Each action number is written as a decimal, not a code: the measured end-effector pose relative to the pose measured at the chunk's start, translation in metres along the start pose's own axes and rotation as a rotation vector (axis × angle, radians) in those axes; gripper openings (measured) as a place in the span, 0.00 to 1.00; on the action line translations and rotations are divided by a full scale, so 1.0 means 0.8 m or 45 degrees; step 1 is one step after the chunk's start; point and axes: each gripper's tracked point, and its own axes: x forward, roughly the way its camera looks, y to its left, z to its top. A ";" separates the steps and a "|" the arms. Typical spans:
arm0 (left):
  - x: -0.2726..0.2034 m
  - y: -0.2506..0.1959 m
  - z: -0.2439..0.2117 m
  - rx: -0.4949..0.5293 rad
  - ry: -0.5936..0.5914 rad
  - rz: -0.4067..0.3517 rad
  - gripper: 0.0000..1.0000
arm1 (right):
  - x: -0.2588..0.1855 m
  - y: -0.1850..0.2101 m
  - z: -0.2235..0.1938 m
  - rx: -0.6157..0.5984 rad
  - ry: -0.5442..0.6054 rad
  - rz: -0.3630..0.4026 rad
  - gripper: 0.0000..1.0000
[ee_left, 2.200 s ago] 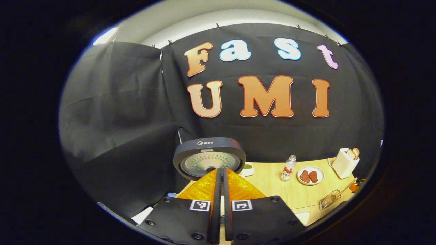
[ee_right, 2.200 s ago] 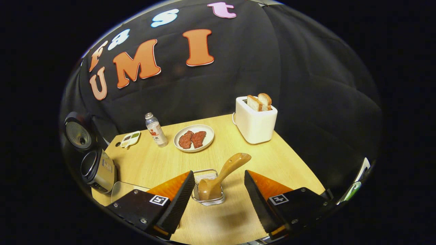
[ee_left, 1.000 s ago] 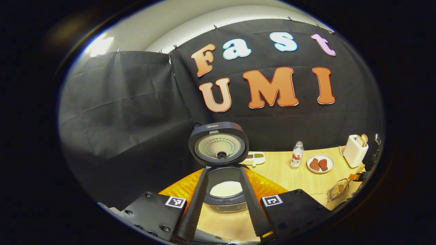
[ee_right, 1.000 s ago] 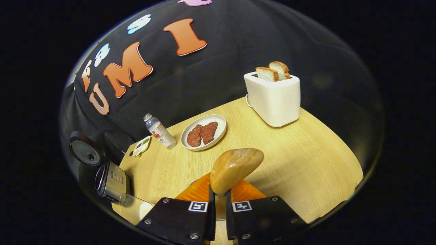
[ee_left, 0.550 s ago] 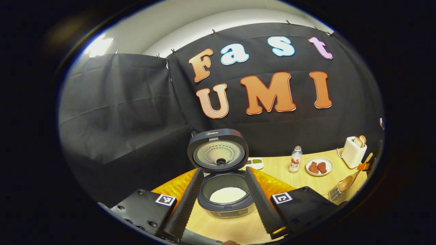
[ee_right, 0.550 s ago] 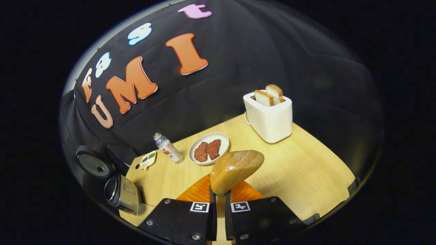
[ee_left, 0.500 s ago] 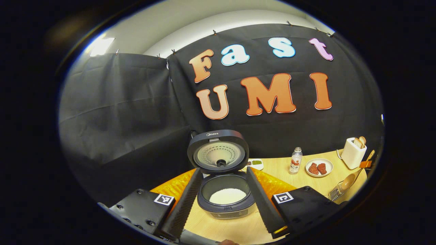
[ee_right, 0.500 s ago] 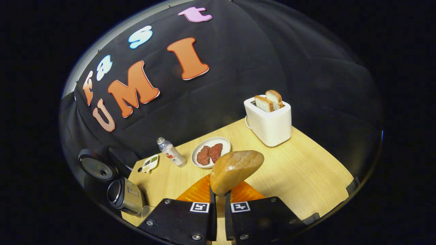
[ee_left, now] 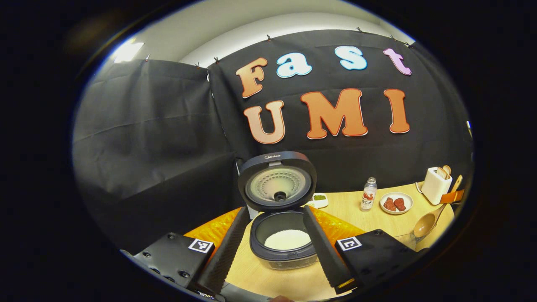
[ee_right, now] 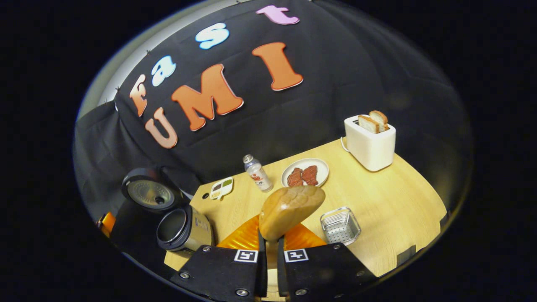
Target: Close the left gripper, press the button to open the rice cooker; take a wooden spoon from the chopstick holder with the right hand, scoop a spoonful of rice and pour it into the rice cooker, then put the wooden spoon back into the chopstick holder.
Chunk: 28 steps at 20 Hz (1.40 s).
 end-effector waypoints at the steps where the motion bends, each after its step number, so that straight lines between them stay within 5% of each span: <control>1: 0.001 0.008 -0.003 -0.002 0.002 0.006 0.88 | 0.004 0.007 -0.009 -0.025 0.023 -0.001 0.09; 2: 0.001 0.015 -0.006 -0.003 0.006 0.013 0.92 | 0.009 0.015 -0.020 -0.054 0.038 -0.002 0.09; 3: 0.000 0.022 -0.008 -0.005 0.007 0.019 0.81 | 0.013 0.019 -0.030 -0.090 0.050 -0.007 0.09; 14: -0.003 0.067 -0.038 0.033 0.067 0.091 0.81 | 0.050 0.028 -0.104 -0.773 0.022 -0.155 0.09; 15: -0.003 0.067 -0.041 0.034 0.076 0.095 0.92 | 0.052 0.029 -0.108 -0.839 0.006 -0.160 0.08; 17: -0.002 0.070 -0.046 0.035 0.091 0.108 0.92 | 0.059 0.028 -0.124 -0.933 0.002 -0.161 0.07; 28: 0.001 0.089 -0.058 0.045 0.127 0.127 0.92 | 0.070 0.047 -0.179 -1.015 -0.049 -0.175 0.07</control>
